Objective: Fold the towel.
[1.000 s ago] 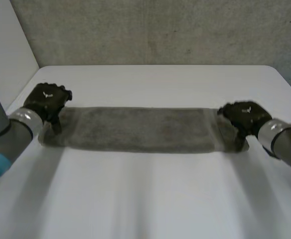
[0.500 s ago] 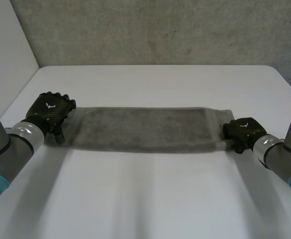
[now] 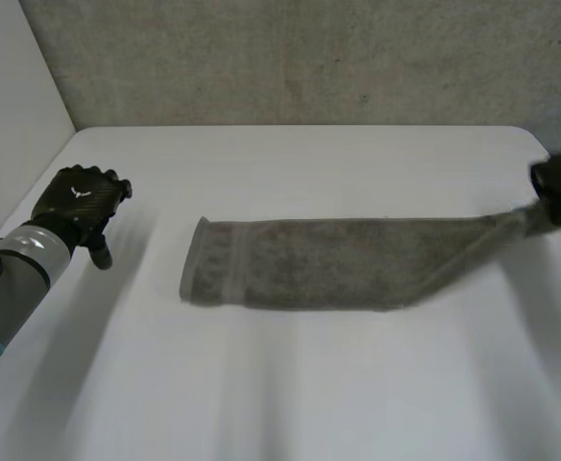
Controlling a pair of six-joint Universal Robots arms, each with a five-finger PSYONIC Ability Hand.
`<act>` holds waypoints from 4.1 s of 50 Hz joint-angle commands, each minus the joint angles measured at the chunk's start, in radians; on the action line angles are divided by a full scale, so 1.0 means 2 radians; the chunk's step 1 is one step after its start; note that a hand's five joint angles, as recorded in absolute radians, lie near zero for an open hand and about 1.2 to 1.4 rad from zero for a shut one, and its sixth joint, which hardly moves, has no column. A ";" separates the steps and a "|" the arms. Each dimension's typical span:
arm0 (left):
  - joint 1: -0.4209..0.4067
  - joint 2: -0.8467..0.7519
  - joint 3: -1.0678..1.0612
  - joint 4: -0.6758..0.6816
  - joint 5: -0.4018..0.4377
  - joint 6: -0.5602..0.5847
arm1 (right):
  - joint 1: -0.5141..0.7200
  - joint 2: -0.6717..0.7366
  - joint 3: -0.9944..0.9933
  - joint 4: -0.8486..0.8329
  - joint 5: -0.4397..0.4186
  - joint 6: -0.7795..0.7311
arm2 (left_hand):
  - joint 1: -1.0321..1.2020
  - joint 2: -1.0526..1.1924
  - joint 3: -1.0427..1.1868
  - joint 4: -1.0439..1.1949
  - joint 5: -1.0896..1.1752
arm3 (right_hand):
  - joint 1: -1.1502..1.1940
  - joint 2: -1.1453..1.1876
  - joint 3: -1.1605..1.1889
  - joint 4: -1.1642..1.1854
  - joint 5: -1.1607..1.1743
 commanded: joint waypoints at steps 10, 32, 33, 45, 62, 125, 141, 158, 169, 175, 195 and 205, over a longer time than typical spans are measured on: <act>0.003 0.016 -0.002 0.000 -0.002 -0.023 | 0.405 0.131 -0.160 0.013 0.037 0.021 | -0.030 -0.024 -0.025 -0.031 -0.009 | 0.044 0.055 0.043 0.035 0.032; 0.000 0.016 -0.005 0.000 0.000 -0.025 | 0.399 0.077 -0.064 -0.021 0.112 0.030 | -0.030 -0.024 -0.025 -0.031 -0.009 | -0.567 -0.556 -0.567 -0.576 -0.579; -0.002 0.016 -0.006 0.000 -0.001 -0.025 | 0.383 0.056 -0.042 -0.021 0.112 0.038 | -0.030 -0.024 -0.025 -0.031 -0.009 | -0.567 -0.556 -0.567 -0.576 -0.579; -0.042 0.035 -0.017 0.000 -0.001 -0.025 | 0.270 -0.001 0.089 -0.041 0.083 0.066 | -0.032 -0.025 -0.026 -0.033 -0.010 | -0.567 -0.556 -0.567 -0.576 -0.579; -0.055 0.037 -0.022 0.011 -0.003 -0.025 | 0.218 0.061 0.138 -0.148 0.011 0.154 | -0.035 -0.028 -0.029 -0.036 -0.013 | -0.452 -0.441 -0.452 -0.461 -0.464; -0.073 0.037 0.008 0.019 -0.008 -0.028 | 0.422 0.110 -0.043 -0.048 0.092 0.081 | -0.050 -0.043 -0.044 -0.050 -0.028 | -0.567 -0.556 -0.567 -0.576 -0.579; -0.176 -0.033 0.167 -0.014 -0.017 -0.181 | 0.305 -0.018 0.051 -0.013 0.086 0.224 | -0.045 -0.038 -0.040 -0.046 -0.023 | -0.567 -0.556 -0.567 -0.576 -0.579; -0.223 -0.130 0.154 -0.061 -0.055 -0.265 | 0.279 0.063 0.024 -0.013 0.019 0.421 | -0.039 -0.032 -0.034 -0.040 -0.017 | -0.567 -0.556 -0.567 -0.576 -0.579; -0.223 -0.174 0.152 -0.059 -0.116 -0.258 | 0.294 0.110 0.011 -0.033 0.040 0.443 | -0.039 -0.032 -0.034 -0.040 -0.017 | -0.567 -0.556 -0.567 -0.576 -0.579; -0.222 -0.191 0.156 -0.058 -0.115 -0.246 | 0.305 0.141 -0.011 -0.039 0.082 0.402 | -0.038 -0.031 -0.032 -0.039 -0.016 | -0.567 -0.556 -0.567 -0.576 -0.579; -0.218 -0.047 0.170 -0.064 -0.114 -0.216 | 0.305 -0.028 -0.011 -0.020 0.097 0.363 | -0.054 -0.047 -0.048 -0.055 -0.032 | -0.567 -0.556 -0.567 -0.576 -0.579; -0.195 0.016 0.277 -0.124 -0.153 -0.214 | 0.267 -0.073 -0.062 -0.014 0.208 0.275 | -0.063 -0.056 -0.057 -0.064 -0.041 | -0.567 -0.556 -0.567 -0.576 -0.579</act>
